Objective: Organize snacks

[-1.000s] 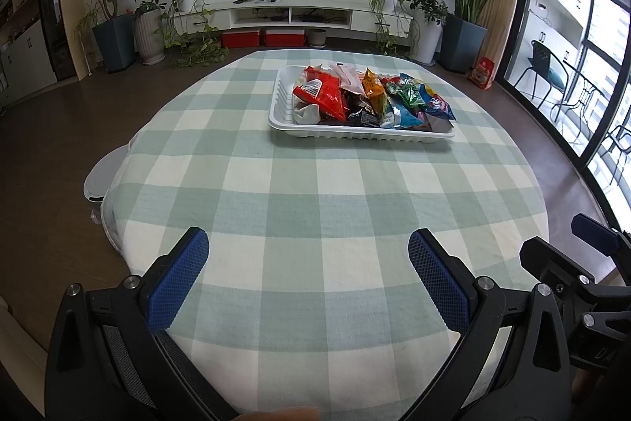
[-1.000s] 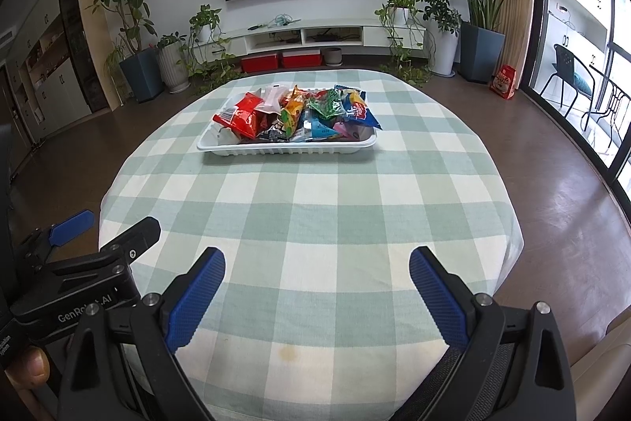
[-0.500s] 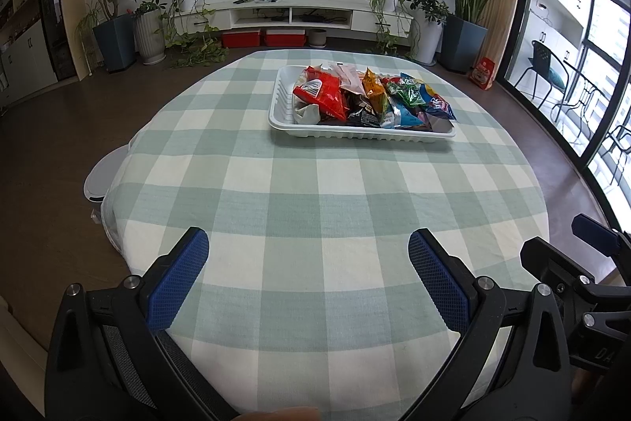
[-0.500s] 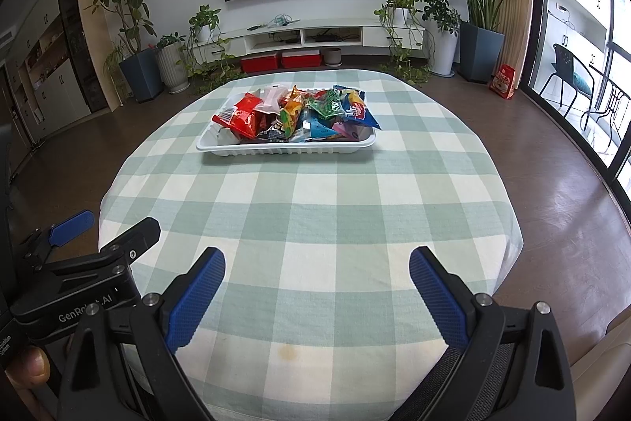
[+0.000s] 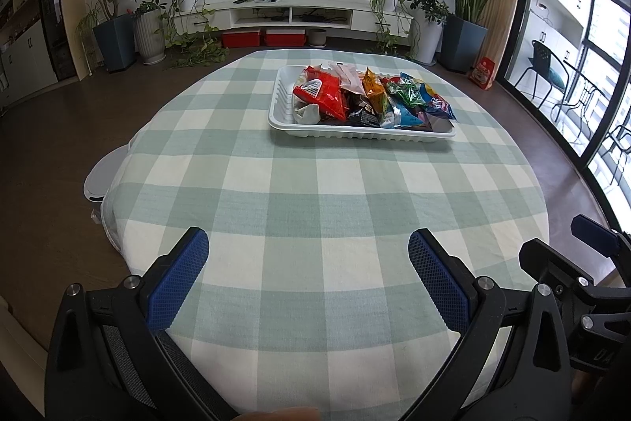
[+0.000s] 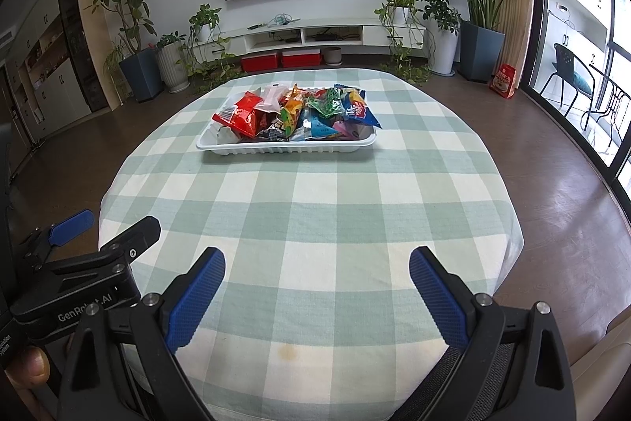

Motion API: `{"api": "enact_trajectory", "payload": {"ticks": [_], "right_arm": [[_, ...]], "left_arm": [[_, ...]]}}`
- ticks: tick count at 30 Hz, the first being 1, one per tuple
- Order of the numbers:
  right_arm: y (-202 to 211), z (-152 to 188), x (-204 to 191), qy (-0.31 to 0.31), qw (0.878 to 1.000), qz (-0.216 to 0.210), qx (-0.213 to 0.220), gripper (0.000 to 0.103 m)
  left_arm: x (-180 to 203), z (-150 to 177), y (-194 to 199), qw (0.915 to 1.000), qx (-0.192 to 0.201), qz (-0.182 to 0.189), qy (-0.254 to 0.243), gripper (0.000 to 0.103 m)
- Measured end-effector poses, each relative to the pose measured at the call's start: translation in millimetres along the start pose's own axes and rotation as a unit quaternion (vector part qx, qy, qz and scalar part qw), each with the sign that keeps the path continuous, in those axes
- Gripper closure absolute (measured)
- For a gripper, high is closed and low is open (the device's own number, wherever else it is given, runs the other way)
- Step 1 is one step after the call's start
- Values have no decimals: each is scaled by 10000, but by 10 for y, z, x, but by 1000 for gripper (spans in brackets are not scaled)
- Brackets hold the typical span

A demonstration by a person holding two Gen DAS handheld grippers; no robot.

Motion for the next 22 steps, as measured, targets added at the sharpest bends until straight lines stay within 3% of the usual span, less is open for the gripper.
{"api": "enact_trajectory", "payload": {"ticks": [22], "right_arm": [[-5,5,-5,-8,10000,-2,-11,6]], "left_arm": [[-12,64,-5,9999,101,37,38,0]]}}
Point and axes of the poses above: each gripper's, at about its wrist camera, not at the fingertips, and y roughly against the way its jaws point, x to its right, z to its underside, the point moved 5 cm from there along -y, roughly the way its jaws point, and after that the axes turned 3 degrees about -y, right-handed, at the moved point
